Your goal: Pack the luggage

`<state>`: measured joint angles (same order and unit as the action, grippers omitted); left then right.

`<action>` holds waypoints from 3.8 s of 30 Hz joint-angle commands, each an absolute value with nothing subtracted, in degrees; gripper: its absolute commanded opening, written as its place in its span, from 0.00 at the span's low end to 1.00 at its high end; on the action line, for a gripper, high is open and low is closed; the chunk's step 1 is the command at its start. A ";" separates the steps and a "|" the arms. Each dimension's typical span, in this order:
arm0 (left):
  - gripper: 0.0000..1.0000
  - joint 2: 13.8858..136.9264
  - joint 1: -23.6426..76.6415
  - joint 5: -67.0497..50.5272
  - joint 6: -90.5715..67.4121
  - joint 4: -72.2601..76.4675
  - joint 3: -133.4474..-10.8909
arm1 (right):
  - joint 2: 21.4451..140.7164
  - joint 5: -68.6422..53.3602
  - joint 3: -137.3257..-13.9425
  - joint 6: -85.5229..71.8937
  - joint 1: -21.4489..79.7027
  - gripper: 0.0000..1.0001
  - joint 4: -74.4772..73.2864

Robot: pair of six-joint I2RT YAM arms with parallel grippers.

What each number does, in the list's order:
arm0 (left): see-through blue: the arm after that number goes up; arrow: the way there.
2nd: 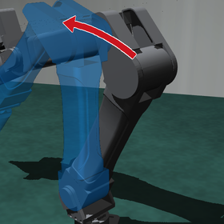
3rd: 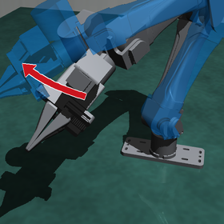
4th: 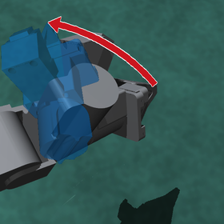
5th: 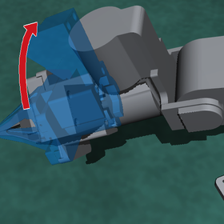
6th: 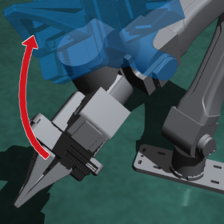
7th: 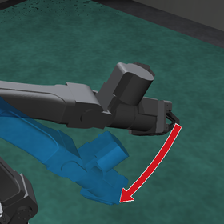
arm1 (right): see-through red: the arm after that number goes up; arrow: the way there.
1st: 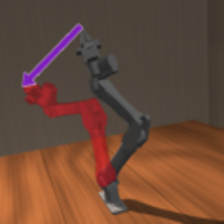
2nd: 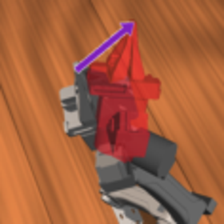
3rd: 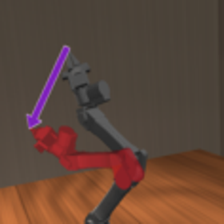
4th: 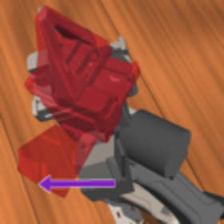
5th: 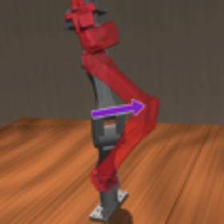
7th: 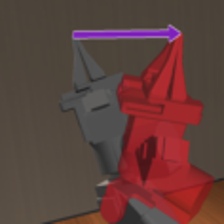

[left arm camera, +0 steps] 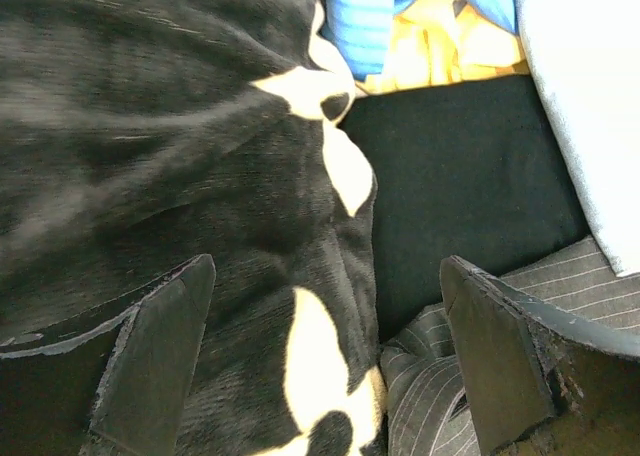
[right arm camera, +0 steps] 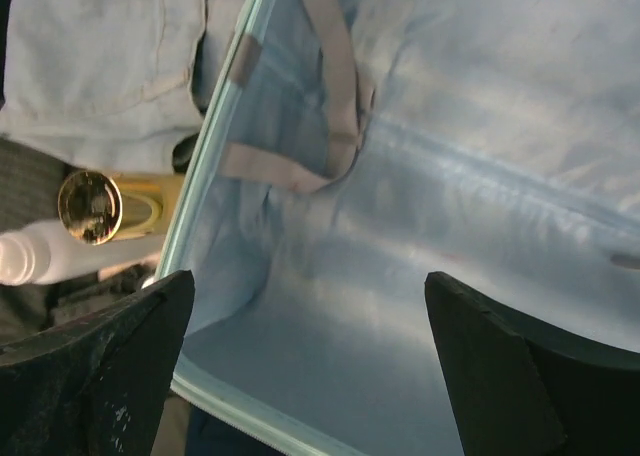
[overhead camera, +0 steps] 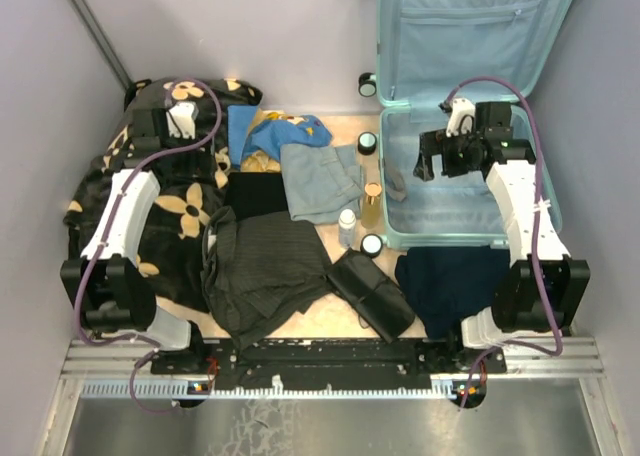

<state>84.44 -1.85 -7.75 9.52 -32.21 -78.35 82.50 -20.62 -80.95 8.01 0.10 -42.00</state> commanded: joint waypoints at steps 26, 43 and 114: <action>1.00 81.28 19.02 -29.77 23.47 -29.67 -78.09 | 80.61 -28.10 -85.11 47.44 -36.43 0.99 -80.90; 1.00 77.85 31.30 -38.36 32.46 -30.14 -71.75 | 83.11 -12.18 -64.71 61.83 -54.81 0.99 -61.42; 0.87 115.26 76.38 -23.42 62.12 20.94 -67.59 | 92.76 -16.42 -55.18 60.53 -52.80 0.00 -60.27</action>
